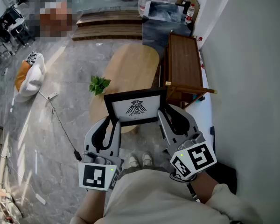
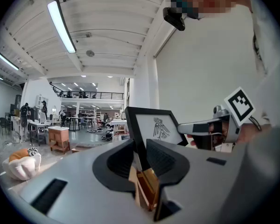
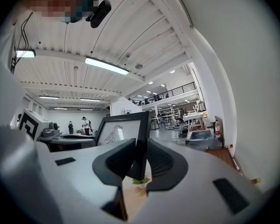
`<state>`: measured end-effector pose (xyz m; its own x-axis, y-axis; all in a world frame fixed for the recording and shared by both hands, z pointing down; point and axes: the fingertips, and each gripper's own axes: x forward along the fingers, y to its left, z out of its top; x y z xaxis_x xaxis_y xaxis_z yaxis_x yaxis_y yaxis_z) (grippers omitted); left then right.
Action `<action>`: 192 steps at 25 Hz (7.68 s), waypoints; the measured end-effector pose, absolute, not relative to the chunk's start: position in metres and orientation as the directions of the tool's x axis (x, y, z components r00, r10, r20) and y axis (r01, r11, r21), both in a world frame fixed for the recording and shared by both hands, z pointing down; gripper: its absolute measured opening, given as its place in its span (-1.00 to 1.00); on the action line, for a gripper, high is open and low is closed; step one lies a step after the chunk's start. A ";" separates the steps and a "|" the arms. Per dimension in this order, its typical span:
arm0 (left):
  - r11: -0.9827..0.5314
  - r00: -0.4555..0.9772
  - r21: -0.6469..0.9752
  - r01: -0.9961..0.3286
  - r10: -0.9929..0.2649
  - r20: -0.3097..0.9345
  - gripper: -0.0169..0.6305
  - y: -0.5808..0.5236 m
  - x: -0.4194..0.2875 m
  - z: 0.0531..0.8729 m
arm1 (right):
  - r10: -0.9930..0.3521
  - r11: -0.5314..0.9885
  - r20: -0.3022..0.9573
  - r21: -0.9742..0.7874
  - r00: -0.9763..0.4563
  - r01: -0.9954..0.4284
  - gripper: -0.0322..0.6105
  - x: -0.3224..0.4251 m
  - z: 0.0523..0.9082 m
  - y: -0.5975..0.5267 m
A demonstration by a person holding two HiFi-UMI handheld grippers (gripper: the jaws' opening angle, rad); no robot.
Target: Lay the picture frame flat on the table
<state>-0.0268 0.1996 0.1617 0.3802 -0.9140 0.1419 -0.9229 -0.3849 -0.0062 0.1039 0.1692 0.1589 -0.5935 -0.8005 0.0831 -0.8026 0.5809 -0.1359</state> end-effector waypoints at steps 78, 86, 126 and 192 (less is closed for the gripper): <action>-0.479 0.492 0.124 -0.869 -0.812 0.315 -0.69 -0.066 -0.177 0.248 | -0.823 0.439 0.284 -0.229 -0.491 -0.869 -0.71 -0.043 0.244 -0.084; -0.442 0.465 0.154 -0.884 -0.797 0.385 -0.69 -0.086 -0.163 0.277 | -0.776 0.435 0.357 -0.292 -0.519 -0.852 -0.71 -0.030 0.276 -0.109; -0.183 0.498 0.467 -0.865 -0.418 0.760 -0.71 -0.105 -0.135 0.722 | -0.330 0.043 0.815 -0.491 -0.477 -0.870 -0.72 0.002 0.743 -0.112; -0.295 0.420 0.310 -0.904 -0.748 0.514 -0.86 -0.128 -0.162 0.426 | -0.645 0.487 0.459 -0.368 -0.610 -0.792 -0.86 -0.012 0.417 -0.137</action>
